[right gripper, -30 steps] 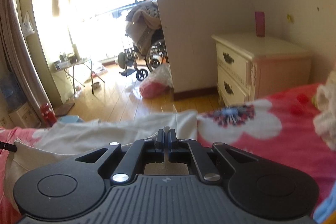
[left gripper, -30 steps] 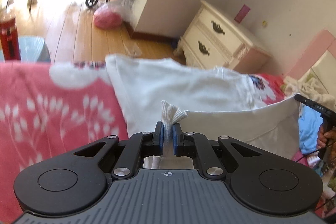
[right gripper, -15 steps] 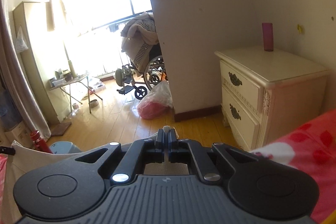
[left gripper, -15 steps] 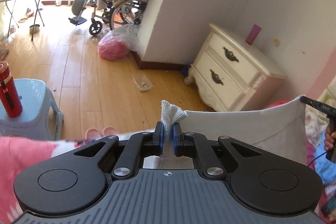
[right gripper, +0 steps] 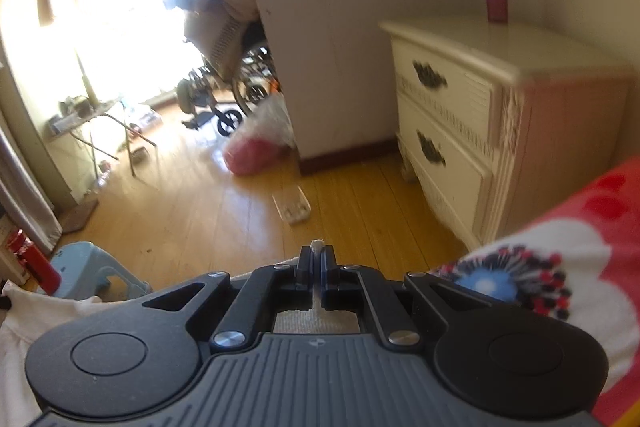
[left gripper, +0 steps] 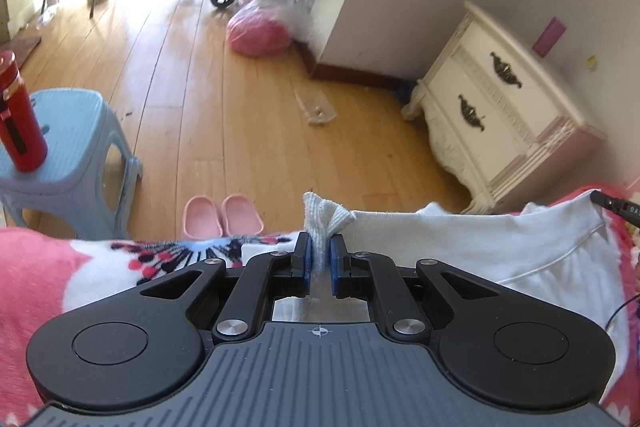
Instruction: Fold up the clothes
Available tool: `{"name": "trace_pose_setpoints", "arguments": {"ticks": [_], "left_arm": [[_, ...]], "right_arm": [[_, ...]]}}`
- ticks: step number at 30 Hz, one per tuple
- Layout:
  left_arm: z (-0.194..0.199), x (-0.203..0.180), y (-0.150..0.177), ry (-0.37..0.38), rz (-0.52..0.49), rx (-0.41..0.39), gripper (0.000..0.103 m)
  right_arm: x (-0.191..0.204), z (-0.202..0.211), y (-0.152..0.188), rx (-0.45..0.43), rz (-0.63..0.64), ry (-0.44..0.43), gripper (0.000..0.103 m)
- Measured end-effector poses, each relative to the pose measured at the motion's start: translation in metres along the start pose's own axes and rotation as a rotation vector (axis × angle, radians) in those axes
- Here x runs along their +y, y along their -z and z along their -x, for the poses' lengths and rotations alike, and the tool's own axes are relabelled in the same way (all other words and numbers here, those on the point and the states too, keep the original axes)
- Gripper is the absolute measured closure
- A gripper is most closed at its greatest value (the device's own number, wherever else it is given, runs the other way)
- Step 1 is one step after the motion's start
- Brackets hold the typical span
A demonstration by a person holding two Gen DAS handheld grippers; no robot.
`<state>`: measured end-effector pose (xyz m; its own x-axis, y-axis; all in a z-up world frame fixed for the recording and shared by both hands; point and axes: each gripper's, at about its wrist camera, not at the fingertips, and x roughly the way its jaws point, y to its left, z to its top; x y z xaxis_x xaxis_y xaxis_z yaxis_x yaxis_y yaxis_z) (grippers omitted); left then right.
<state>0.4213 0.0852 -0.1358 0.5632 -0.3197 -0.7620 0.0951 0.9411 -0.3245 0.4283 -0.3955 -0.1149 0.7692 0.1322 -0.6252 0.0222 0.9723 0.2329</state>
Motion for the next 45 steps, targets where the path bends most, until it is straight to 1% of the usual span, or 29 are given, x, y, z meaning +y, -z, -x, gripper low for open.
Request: {"name": "trace_pose_setpoints", "arguments": {"ticks": [1, 2, 3, 4, 5, 6, 7, 8, 9, 10, 12, 15, 17, 19, 23, 26, 28, 30, 32, 35, 37, 38, 40, 43, 45], "left_arm": [[-0.003, 0.002, 0.001, -0.003, 0.014, 0.019, 0.092], [-0.007, 0.005, 0.002, -0.005, 0.027, 0.037, 0.088], [-0.007, 0.008, 0.003, -0.012, 0.052, 0.044, 0.081], [-0.005, 0.011, 0.003, -0.004, 0.078, 0.039, 0.079], [-0.003, 0.014, 0.003, 0.004, 0.103, 0.035, 0.078], [0.002, 0.017, 0.004, 0.004, 0.122, 0.027, 0.074], [0.006, 0.02, 0.005, 0.003, 0.141, 0.019, 0.071], [0.012, 0.021, 0.006, -0.015, 0.146, 0.004, 0.067], [0.018, 0.023, 0.007, -0.033, 0.151, -0.011, 0.06], [0.024, 0.025, 0.007, -0.051, 0.156, -0.026, 0.056], [0.04, 0.032, 0.008, -0.055, 0.18, -0.062, 0.056], [0.068, 0.039, 0.014, -0.019, 0.229, -0.082, 0.055], [0.083, 0.034, 0.018, 0.008, 0.219, -0.077, 0.054], [0.102, 0.026, 0.028, 0.042, 0.196, -0.059, 0.054], [0.131, 0.002, 0.059, 0.164, 0.166, -0.006, 0.052], [0.143, -0.01, 0.086, 0.258, 0.171, 0.059, 0.05], [0.143, -0.019, 0.105, 0.296, 0.176, 0.114, 0.05], [0.14, -0.025, 0.125, 0.325, 0.186, 0.163, 0.05], [0.132, -0.031, 0.144, 0.348, 0.211, 0.201, 0.049], [0.118, -0.029, 0.166, 0.344, 0.292, 0.248, 0.046], [0.114, -0.025, 0.175, 0.332, 0.335, 0.244, 0.045], [0.113, -0.024, 0.178, 0.324, 0.343, 0.235, 0.043], [0.112, -0.022, 0.183, 0.307, 0.358, 0.218, 0.037], [0.108, -0.017, 0.187, 0.273, 0.397, 0.189, 0.036], [0.103, -0.014, 0.189, 0.268, 0.423, 0.173, 0.036]], "right_arm": [[-0.002, -0.004, 0.002, 0.021, -0.029, 0.005, 0.097], [-0.006, -0.009, 0.003, 0.049, -0.065, 0.016, 0.095], [-0.009, -0.013, 0.004, 0.073, -0.098, 0.031, 0.081], [-0.012, -0.014, 0.005, 0.082, -0.119, 0.051, 0.064], [-0.015, -0.01, 0.006, 0.071, -0.132, 0.062, 0.06], [-0.018, -0.005, 0.007, 0.058, -0.146, 0.067, 0.058], [-0.021, 0.003, 0.007, 0.042, -0.161, 0.056, 0.058], [-0.025, 0.012, 0.008, 0.027, -0.176, 0.046, 0.058], [-0.029, 0.021, 0.009, 0.015, -0.191, 0.041, 0.058], [-0.033, 0.032, 0.01, 0.003, -0.206, 0.038, 0.058], [-0.041, 0.056, 0.012, -0.02, -0.241, 0.03, 0.058], [-0.048, 0.101, 0.024, -0.052, -0.33, -0.025, 0.058], [-0.047, 0.133, 0.04, -0.067, -0.393, -0.075, 0.057], [-0.045, 0.158, 0.06, -0.065, -0.457, -0.118, 0.057], [-0.036, 0.19, 0.113, -0.036, -0.609, -0.188, 0.057], [-0.03, 0.198, 0.153, 0.002, -0.714, -0.211, 0.057], [-0.025, 0.199, 0.175, 0.021, -0.776, -0.218, 0.057], [-0.026, 0.196, 0.193, 0.041, -0.838, -0.225, 0.057], [-0.028, 0.191, 0.205, 0.069, -0.882, -0.212, 0.057], [-0.029, 0.182, 0.213, 0.123, -0.909, -0.189, 0.056], [-0.028, 0.176, 0.216, 0.149, -0.912, -0.169, 0.054], [-0.028, 0.175, 0.216, 0.147, -0.911, -0.165, 0.054], [-0.029, 0.171, 0.216, 0.141, -0.913, -0.161, 0.052], [-0.027, 0.165, 0.216, 0.129, -0.911, -0.154, 0.05], [-0.027, 0.164, 0.216, 0.113, -0.924, -0.154, 0.047]]}}
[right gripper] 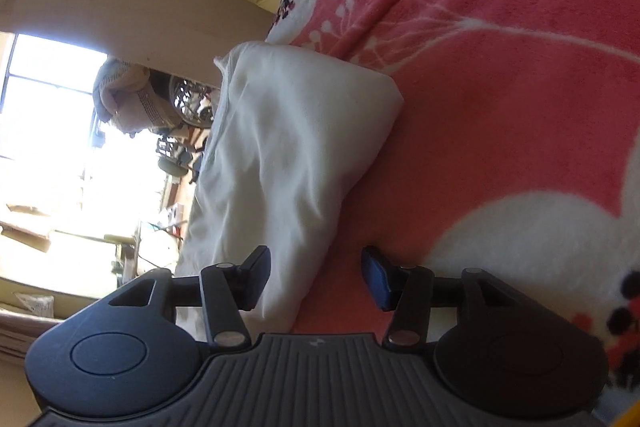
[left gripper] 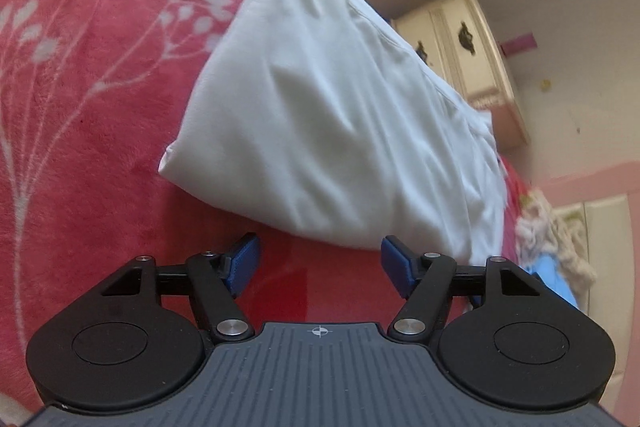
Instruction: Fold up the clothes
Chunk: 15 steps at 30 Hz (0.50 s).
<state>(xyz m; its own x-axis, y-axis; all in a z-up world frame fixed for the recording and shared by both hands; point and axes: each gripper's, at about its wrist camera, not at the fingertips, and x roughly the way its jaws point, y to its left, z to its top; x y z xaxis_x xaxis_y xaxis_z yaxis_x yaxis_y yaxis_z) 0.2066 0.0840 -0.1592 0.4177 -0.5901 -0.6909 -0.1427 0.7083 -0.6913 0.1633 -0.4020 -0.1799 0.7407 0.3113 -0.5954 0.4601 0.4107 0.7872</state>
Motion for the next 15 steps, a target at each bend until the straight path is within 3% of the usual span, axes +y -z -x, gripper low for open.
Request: {"name": "trace_pose_setpoints", "arguments": {"ticks": [8, 15], "left_arm": [[-0.009, 0.007, 0.004, 0.05, 0.051, -0.055, 0.03], [-0.012, 0.002, 0.022, 0.075, 0.007, 0.037, 0.03]], "right_arm": [[-0.006, -0.001, -0.003, -0.048, -0.068, -0.022, 0.044], [-0.012, 0.002, -0.002, -0.056, -0.082, -0.035, 0.045]]}}
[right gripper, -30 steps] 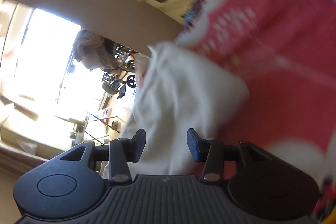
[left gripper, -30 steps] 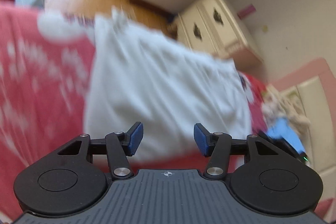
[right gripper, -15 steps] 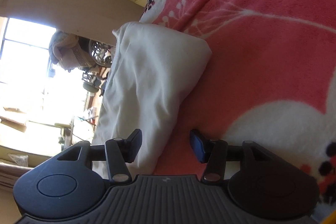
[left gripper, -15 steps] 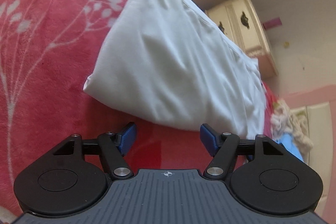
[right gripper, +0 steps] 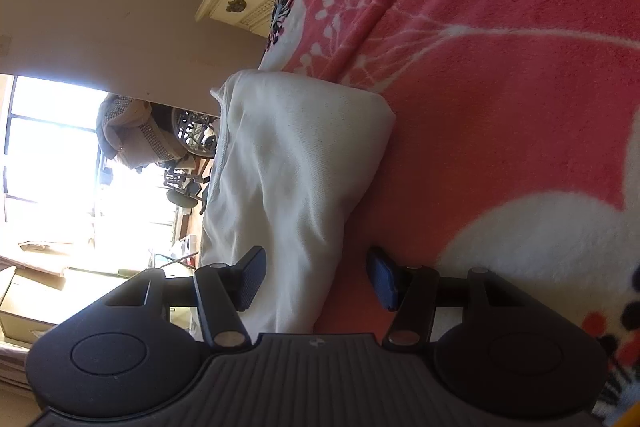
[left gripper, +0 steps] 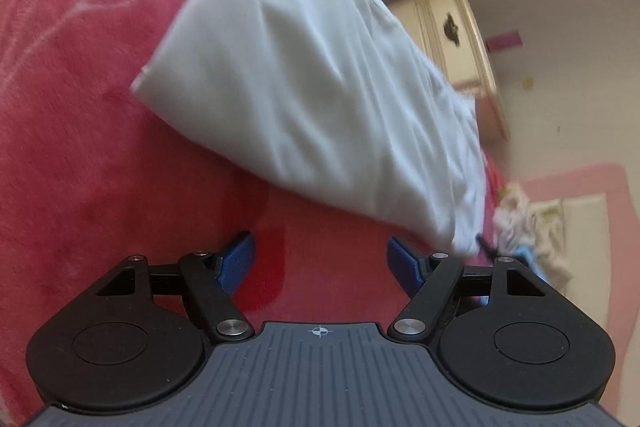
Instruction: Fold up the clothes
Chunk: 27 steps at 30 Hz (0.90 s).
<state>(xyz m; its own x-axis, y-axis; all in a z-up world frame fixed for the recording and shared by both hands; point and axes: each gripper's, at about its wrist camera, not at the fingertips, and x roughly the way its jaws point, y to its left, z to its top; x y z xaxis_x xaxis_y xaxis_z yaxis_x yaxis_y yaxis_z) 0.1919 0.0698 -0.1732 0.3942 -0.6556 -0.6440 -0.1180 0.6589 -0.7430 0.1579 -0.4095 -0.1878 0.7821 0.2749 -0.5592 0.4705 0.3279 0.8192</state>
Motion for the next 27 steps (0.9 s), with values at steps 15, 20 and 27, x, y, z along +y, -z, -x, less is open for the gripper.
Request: {"name": "trace_pose_setpoints", "arguments": {"ticks": [15, 20, 27], "left_arm": [[0.007, 0.013, -0.034, -0.078, 0.128, -0.232, 0.051], [0.008, 0.007, -0.036, -0.162, 0.045, -0.239, 0.084], [0.023, -0.022, -0.033, -0.183, -0.136, -0.241, 0.099]], "right_arm": [[0.008, -0.012, -0.015, -0.11, 0.015, 0.01, 0.045], [0.021, -0.026, -0.018, -0.13, 0.13, 0.04, 0.053], [0.041, -0.019, -0.012, -0.138, 0.313, 0.068, 0.091]]}}
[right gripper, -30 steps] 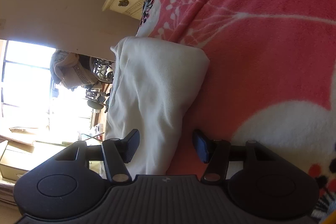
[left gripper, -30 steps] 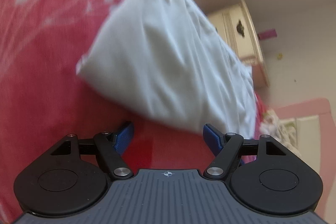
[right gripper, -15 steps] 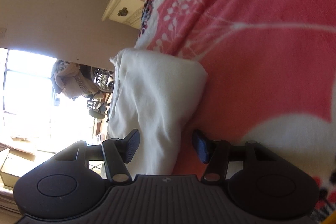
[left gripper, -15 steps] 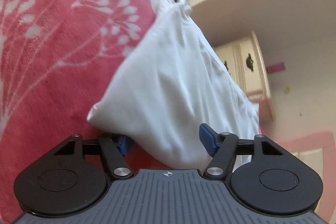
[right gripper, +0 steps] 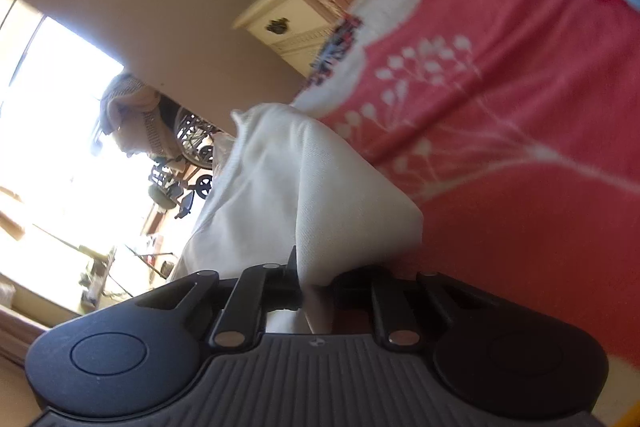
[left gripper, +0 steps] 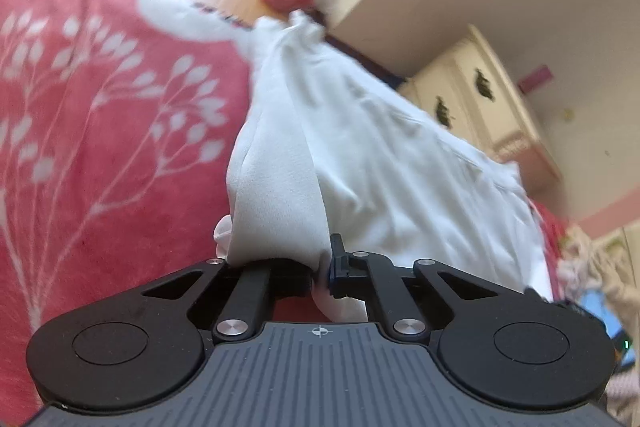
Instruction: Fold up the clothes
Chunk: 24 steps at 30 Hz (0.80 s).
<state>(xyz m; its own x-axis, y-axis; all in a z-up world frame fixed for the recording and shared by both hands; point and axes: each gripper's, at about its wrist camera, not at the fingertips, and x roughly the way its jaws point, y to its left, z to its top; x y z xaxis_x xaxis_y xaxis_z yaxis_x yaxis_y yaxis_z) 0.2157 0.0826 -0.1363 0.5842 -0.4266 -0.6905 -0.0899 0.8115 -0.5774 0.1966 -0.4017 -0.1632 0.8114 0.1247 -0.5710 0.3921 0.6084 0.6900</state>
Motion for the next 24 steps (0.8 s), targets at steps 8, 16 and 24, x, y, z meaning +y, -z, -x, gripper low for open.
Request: {"name": "trace_pose_setpoints", "arguments": {"ticks": [8, 16, 24], "left_arm": [[0.04, -0.004, -0.001, 0.078, -0.109, 0.013, 0.1], [0.072, 0.003, 0.009, 0.117, -0.183, 0.189, 0.1], [0.083, 0.024, 0.038, 0.093, -0.135, 0.359, 0.1]], "right_arm": [[0.006, 0.035, -0.001, 0.019, 0.015, -0.049, 0.094], [-0.003, 0.091, 0.024, 0.134, 0.004, -0.039, 0.096], [-0.028, 0.144, 0.067, 0.245, -0.05, 0.053, 0.096]]}}
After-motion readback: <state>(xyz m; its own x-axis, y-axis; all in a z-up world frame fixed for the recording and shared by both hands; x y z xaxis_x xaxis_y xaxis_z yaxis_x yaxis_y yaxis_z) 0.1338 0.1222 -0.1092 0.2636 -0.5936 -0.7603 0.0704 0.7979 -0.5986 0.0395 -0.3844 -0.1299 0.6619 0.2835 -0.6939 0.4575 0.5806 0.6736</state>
